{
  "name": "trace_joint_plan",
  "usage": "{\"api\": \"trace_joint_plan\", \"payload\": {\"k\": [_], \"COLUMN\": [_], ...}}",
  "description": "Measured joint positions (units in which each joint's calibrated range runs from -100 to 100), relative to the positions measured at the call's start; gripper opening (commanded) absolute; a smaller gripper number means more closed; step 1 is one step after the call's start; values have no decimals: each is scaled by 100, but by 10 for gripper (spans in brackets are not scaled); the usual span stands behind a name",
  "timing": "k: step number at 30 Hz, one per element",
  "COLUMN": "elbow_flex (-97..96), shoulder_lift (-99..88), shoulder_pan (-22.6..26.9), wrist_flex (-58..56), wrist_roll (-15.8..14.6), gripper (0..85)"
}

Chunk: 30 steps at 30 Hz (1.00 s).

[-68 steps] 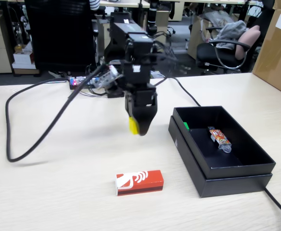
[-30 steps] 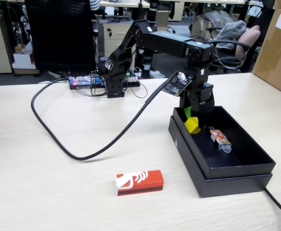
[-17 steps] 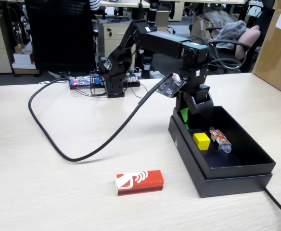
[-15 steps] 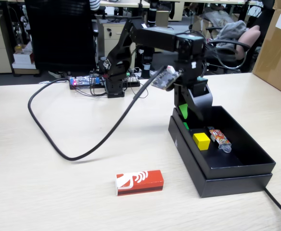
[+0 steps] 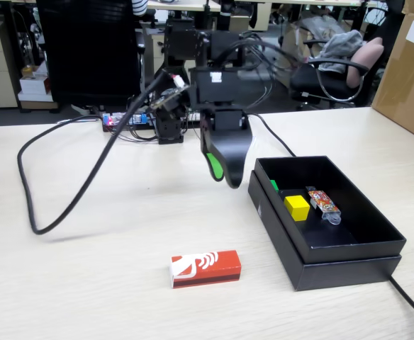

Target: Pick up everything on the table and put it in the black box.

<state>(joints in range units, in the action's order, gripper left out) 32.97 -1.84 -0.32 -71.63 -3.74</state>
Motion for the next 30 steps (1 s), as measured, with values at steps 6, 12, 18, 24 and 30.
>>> {"api": "trace_joint_plan", "payload": {"k": [6,12,18,24,30], "elbow_flex": [338,1379,1854,1973,2210], "shoulder_lift": [1203,2077,2711,3293,3813], "shoulder_pan": [-137,-181,-234,-308,-332], "wrist_flex": [370,370,370,370,617], "wrist_roll": [73,83,83,137,156], "gripper": [416,416,416,416,416]}}
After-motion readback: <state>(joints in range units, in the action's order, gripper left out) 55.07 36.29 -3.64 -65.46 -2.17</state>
